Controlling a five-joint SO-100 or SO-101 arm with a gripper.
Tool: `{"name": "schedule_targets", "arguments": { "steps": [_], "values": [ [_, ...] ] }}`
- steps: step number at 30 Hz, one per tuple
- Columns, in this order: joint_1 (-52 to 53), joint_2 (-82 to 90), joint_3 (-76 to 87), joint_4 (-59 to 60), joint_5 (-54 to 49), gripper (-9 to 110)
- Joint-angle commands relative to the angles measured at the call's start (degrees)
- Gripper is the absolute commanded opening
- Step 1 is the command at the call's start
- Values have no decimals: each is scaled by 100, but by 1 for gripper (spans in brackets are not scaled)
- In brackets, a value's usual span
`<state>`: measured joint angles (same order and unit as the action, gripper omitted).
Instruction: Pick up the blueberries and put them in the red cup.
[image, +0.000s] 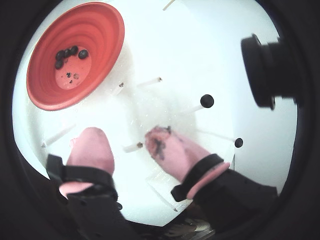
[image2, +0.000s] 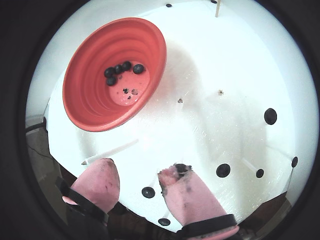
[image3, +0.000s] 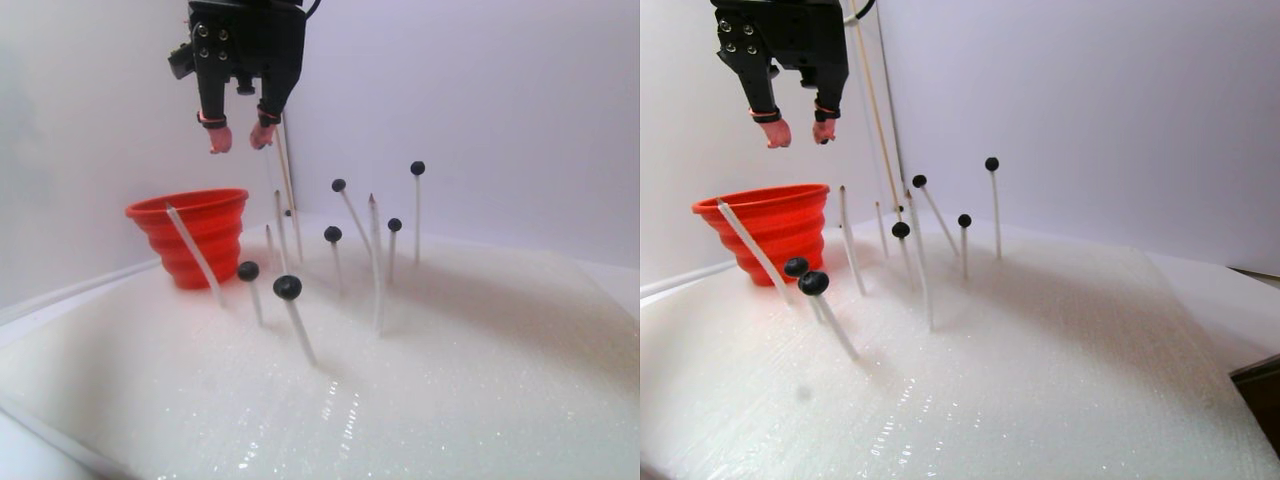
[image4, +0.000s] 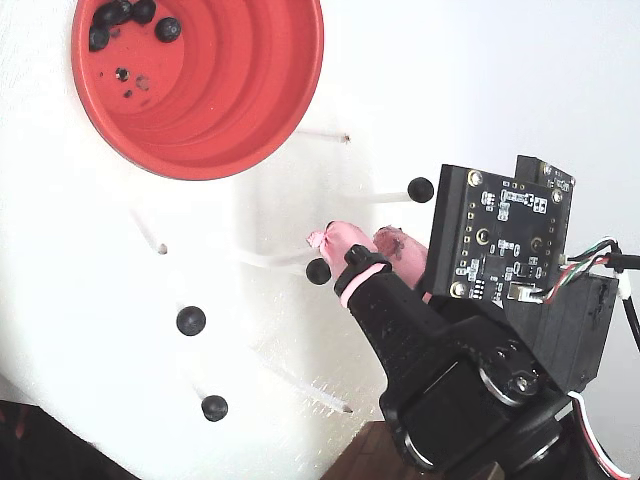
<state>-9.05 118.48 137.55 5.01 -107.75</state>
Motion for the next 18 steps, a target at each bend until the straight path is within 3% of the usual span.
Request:
{"name": "schedule_targets", "arguments": {
  "steps": [1,18],
  "values": [
    [35,686,-18,114,-35,15],
    [149,1459,483,844,70,15]
  ]
}}
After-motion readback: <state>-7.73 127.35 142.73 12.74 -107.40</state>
